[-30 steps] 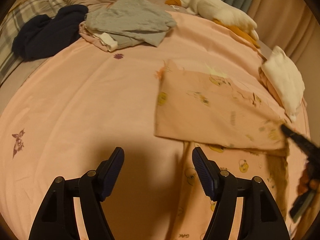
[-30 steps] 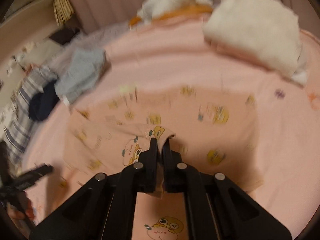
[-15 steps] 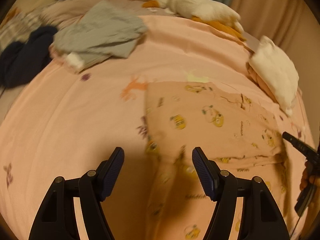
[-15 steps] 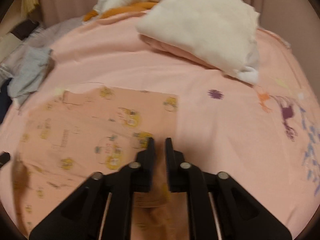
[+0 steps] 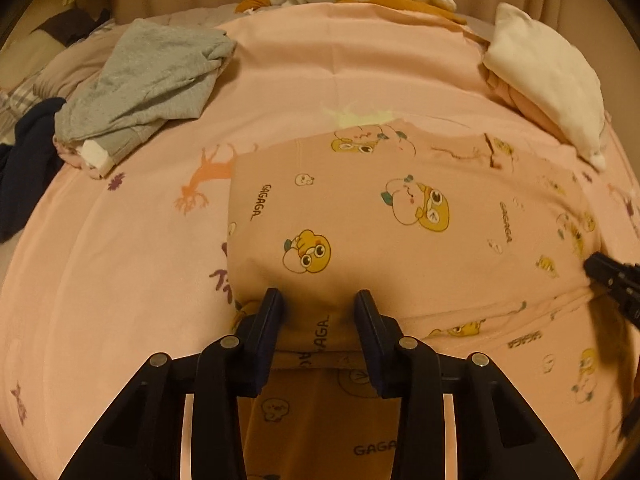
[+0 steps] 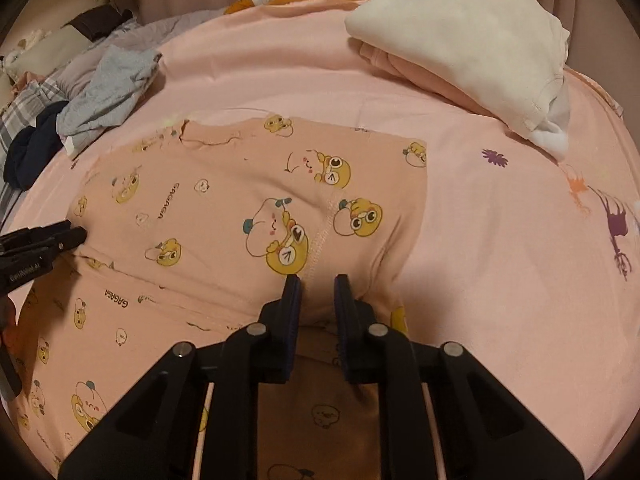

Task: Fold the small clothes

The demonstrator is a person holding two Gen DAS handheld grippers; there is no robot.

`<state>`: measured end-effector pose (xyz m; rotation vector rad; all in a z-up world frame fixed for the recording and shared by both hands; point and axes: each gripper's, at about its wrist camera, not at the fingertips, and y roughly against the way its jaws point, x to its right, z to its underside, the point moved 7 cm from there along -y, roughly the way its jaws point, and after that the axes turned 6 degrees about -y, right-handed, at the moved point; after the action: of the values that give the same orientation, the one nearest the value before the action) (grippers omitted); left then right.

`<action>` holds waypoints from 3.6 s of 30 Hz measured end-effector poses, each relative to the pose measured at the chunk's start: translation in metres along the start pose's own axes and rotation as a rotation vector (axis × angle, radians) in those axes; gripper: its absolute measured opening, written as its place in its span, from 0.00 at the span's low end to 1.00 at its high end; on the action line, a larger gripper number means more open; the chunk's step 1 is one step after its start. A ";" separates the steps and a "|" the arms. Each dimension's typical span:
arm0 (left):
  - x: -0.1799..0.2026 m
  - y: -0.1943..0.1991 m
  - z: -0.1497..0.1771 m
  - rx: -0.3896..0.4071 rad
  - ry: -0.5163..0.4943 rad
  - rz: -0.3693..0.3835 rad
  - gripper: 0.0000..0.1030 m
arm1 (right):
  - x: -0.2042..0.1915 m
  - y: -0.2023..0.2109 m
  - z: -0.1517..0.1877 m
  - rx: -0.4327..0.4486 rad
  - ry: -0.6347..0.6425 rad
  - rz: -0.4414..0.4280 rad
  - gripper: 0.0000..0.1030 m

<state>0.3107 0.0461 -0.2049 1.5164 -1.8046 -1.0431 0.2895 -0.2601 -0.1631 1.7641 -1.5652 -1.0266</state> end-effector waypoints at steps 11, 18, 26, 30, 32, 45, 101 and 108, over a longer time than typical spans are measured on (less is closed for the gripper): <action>-0.013 0.054 0.037 0.024 0.045 0.030 0.70 | -0.005 0.069 0.031 0.029 -0.095 -0.123 0.57; -0.033 0.088 0.084 0.000 0.115 0.042 0.76 | 0.024 0.101 0.081 -0.002 -0.213 -0.133 0.64; -0.037 0.106 0.124 -0.028 0.167 0.079 0.77 | 0.042 0.112 0.138 -0.072 -0.313 -0.136 0.65; -0.036 0.108 0.143 -0.055 0.199 0.109 0.77 | 0.036 0.117 0.153 -0.091 -0.316 -0.179 0.65; -0.032 0.109 0.155 -0.067 0.213 0.136 0.77 | 0.031 0.119 0.160 -0.106 -0.307 -0.200 0.66; -0.002 0.133 0.199 -0.071 0.151 0.222 0.77 | 0.019 0.134 0.190 -0.151 -0.346 -0.335 0.66; 0.023 0.146 0.215 -0.035 0.168 0.477 0.05 | -0.014 0.147 0.227 -0.171 -0.317 -0.511 0.08; 0.016 0.163 0.204 0.016 0.191 0.518 0.05 | -0.018 0.168 0.208 -0.102 -0.331 -0.610 0.08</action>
<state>0.0528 0.0822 -0.1799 1.0260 -1.9204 -0.6108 0.0224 -0.2534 -0.1370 2.1341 -1.1260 -1.7255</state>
